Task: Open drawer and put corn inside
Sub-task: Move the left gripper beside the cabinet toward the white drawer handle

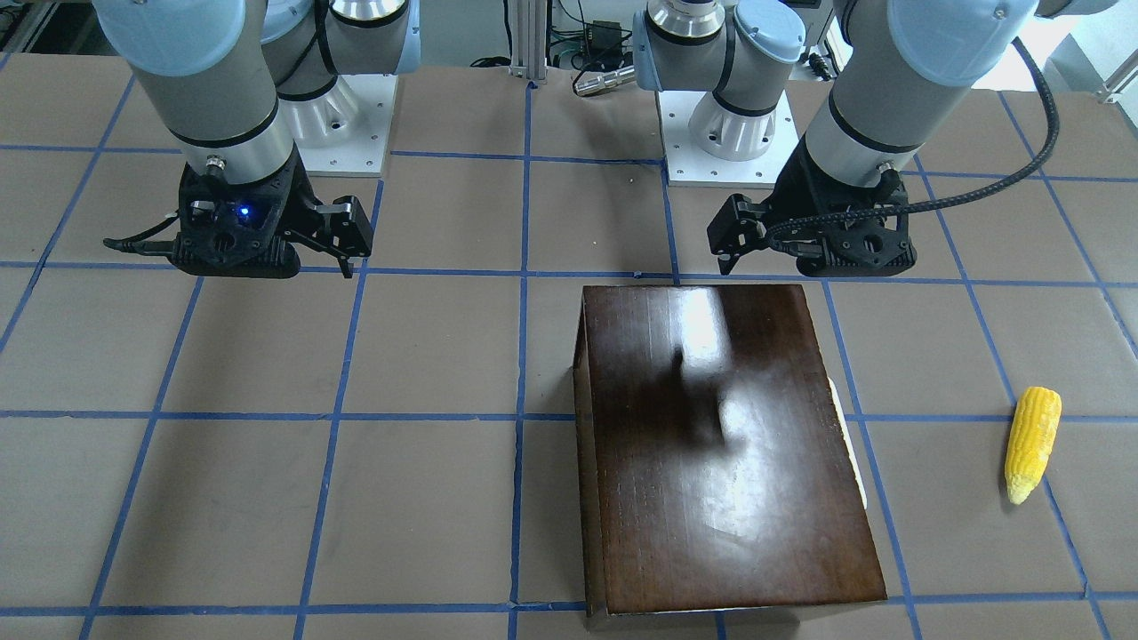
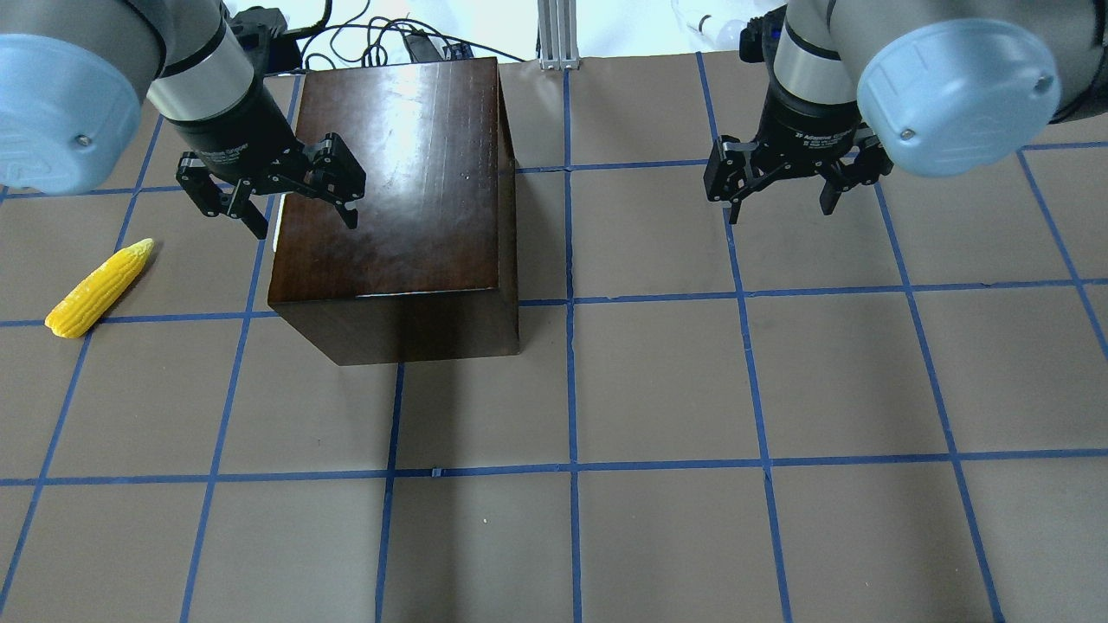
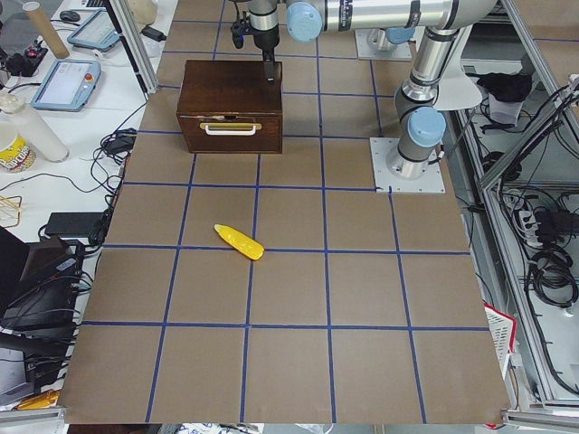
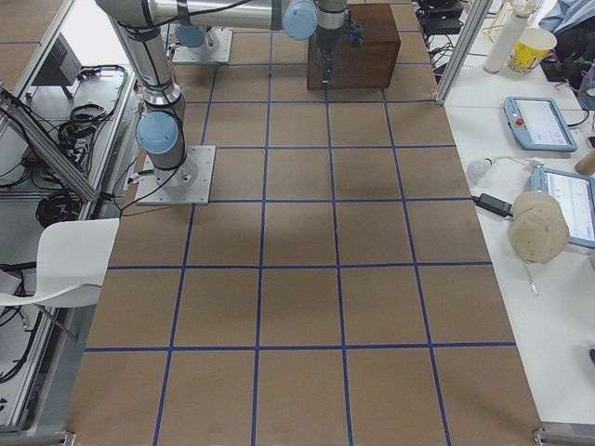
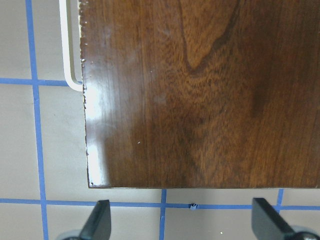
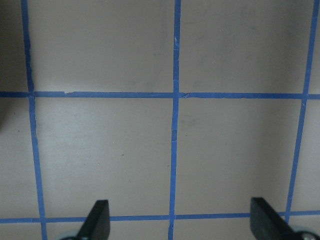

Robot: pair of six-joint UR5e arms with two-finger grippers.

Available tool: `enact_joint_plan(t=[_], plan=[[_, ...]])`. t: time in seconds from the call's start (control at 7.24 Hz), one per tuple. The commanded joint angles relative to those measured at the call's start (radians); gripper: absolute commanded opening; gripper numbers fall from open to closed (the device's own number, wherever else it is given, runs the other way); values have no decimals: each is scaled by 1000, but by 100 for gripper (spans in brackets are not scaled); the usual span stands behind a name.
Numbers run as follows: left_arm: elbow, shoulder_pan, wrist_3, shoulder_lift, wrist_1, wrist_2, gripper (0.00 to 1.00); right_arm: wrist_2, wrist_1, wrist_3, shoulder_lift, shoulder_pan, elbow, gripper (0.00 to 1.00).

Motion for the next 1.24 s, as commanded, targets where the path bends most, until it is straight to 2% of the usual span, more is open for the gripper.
enact_joint_plan(t=[0.0, 0.14, 0.41, 0.69, 0.97, 1.11], plan=[[8, 62, 3, 2, 24, 1, 100, 0, -1, 0, 0, 0, 0, 100], [24, 130, 12, 7, 30, -14, 100, 0, 1, 0, 0, 0, 0, 100], [76, 265, 207, -31, 30, -22, 100, -2, -1, 0, 0, 0, 0, 100], [84, 336, 339, -73, 68, -55, 100, -2, 1, 0, -1, 0, 0, 100], [84, 401, 455, -148, 117, -168, 100, -2, -1, 0, 0, 0, 0, 100], [71, 412, 496, -185, 174, -171, 100, -2, -1, 0, -1, 0, 0, 100]])
